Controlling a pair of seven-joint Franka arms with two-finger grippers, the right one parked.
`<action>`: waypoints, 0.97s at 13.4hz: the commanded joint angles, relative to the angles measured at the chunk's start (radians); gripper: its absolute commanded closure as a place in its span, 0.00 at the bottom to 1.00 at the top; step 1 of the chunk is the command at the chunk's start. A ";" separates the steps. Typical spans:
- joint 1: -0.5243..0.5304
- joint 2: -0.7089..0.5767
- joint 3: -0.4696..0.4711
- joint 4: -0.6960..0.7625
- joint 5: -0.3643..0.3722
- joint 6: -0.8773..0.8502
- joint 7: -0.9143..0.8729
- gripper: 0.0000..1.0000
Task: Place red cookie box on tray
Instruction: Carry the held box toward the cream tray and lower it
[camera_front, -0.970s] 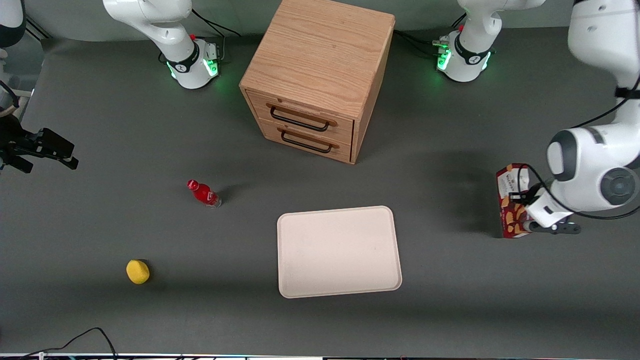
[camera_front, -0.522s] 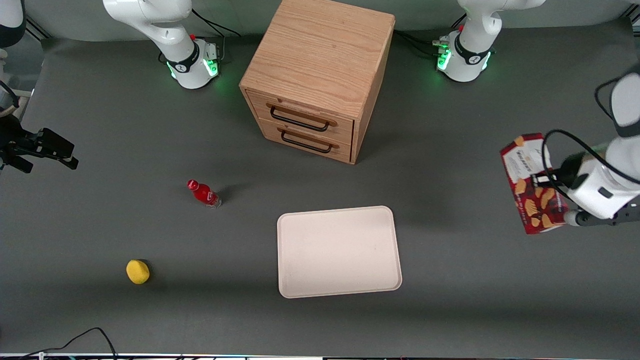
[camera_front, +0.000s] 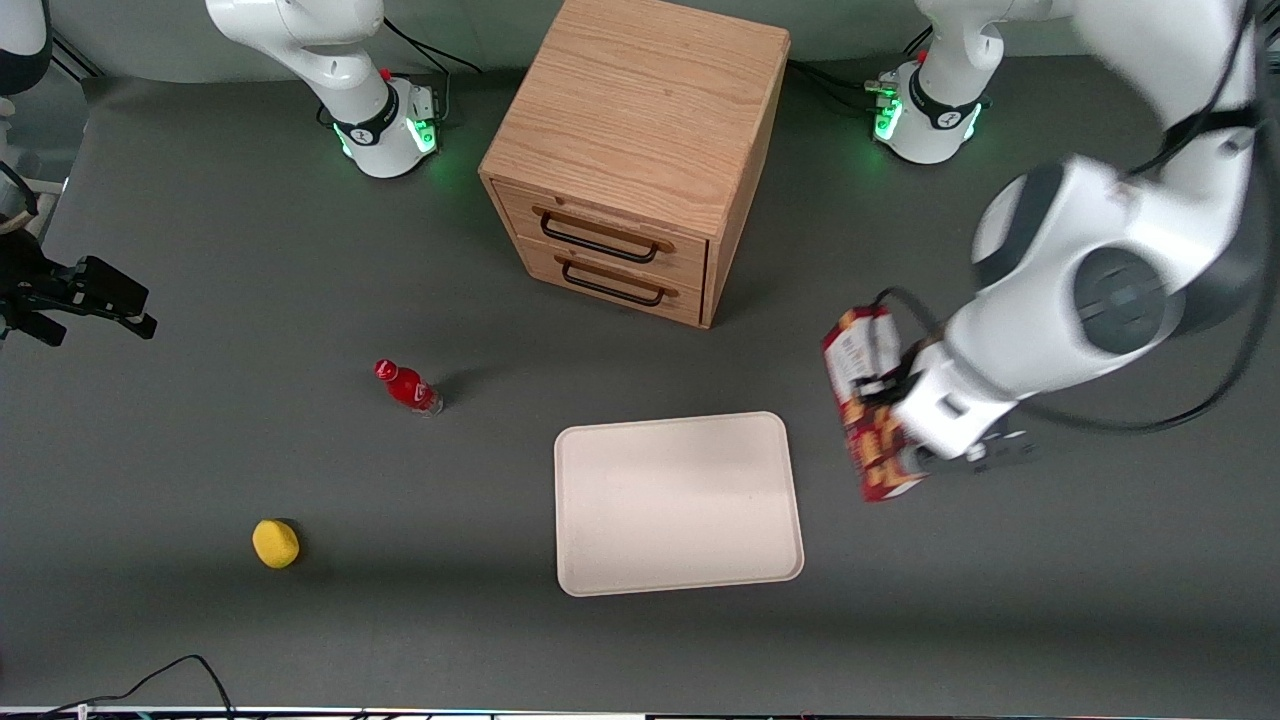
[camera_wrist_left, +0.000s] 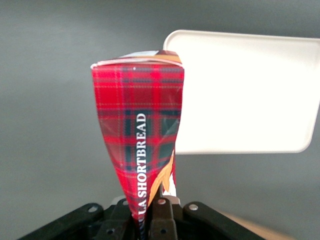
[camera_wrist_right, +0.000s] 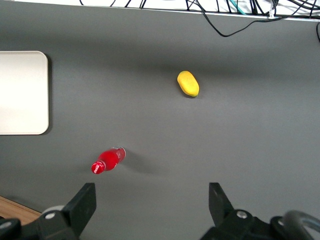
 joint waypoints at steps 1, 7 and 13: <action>0.002 0.153 -0.072 -0.004 0.141 0.179 -0.121 1.00; -0.008 0.275 -0.068 -0.105 0.293 0.457 -0.141 0.84; 0.038 0.170 -0.081 -0.075 0.223 0.217 -0.181 0.00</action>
